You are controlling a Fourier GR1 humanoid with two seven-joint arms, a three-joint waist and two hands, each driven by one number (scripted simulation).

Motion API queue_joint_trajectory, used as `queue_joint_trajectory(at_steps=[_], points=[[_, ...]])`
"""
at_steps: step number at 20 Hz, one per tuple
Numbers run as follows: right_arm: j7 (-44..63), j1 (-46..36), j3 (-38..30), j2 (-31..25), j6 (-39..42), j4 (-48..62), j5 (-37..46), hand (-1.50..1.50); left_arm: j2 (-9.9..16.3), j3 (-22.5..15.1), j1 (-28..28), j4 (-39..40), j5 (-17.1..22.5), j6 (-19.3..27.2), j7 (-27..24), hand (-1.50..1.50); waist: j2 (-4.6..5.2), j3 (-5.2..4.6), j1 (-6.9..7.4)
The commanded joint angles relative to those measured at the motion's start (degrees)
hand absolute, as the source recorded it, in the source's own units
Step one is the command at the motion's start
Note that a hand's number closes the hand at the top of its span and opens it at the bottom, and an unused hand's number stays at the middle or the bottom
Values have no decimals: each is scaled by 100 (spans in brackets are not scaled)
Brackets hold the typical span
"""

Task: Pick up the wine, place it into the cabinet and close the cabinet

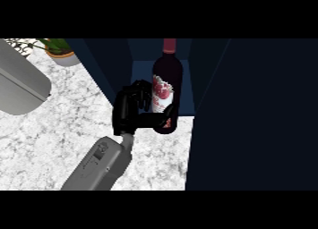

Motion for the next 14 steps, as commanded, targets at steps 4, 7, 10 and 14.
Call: queue_joint_trajectory(at_steps=[4, 7, 10, 14], points=[[571, 311, -31, -84, 83, -1228, -510, -150, 0, -393, -382, 986, 766, 283, -686, 150, 6, -2, -41], [682, 405, -125, -79, 62, -1326, -577, -150, 0, -272, -316, 1363, 998, -18, -1186, 150, 7, -3, -39], [609, 148, -322, -22, 127, -1088, -768, -150, 0, -322, -687, 1581, 1521, 150, -1317, 150, 16, -2, -38], [426, 579, 401, 137, 95, -1202, -133, -150, 0, 51, -1085, 2161, 1804, -325, -1165, 150, -1, -4, -67]])
